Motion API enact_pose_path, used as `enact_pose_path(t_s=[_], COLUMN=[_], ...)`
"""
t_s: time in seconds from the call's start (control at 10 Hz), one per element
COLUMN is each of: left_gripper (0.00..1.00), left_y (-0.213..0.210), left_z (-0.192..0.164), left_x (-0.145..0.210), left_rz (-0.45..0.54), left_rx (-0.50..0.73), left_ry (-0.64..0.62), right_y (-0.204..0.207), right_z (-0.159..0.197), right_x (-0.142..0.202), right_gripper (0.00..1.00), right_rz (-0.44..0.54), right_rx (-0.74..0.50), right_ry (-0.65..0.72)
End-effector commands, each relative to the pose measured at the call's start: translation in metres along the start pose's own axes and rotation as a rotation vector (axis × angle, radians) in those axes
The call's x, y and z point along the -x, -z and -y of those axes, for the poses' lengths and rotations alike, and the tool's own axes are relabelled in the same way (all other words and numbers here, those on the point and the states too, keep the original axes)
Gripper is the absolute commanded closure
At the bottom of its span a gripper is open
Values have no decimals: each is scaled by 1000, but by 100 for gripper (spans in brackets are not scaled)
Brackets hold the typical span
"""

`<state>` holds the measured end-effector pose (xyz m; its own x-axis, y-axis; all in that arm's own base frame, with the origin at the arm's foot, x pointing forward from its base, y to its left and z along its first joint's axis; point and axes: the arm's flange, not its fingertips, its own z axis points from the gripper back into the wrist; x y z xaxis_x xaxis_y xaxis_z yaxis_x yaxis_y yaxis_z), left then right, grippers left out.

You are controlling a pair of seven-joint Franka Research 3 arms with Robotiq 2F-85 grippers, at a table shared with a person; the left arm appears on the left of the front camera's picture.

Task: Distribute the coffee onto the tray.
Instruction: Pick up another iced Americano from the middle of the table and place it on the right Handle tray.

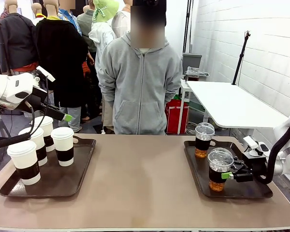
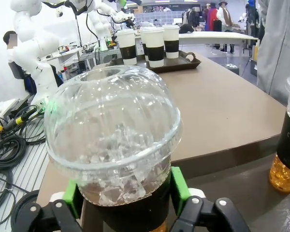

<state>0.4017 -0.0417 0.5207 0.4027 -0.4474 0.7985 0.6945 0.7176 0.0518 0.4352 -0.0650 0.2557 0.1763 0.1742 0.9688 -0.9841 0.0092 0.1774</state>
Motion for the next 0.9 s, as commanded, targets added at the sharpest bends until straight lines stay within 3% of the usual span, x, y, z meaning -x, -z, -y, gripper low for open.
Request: enact_pose_path(t_s=[0.0,0.8], left_gripper=[0,0], left_y=[1,1], left_z=[-2,-2], left_x=[2,2], left_rz=[1,1], left_rx=[6,6], left_ry=[-8,-8], right_y=[-6,-53], right_z=[6,-26], right_x=[-9,5], right_gripper=[0,0], right_rz=[52,50], right_rx=[7,109], right_ry=[21,100])
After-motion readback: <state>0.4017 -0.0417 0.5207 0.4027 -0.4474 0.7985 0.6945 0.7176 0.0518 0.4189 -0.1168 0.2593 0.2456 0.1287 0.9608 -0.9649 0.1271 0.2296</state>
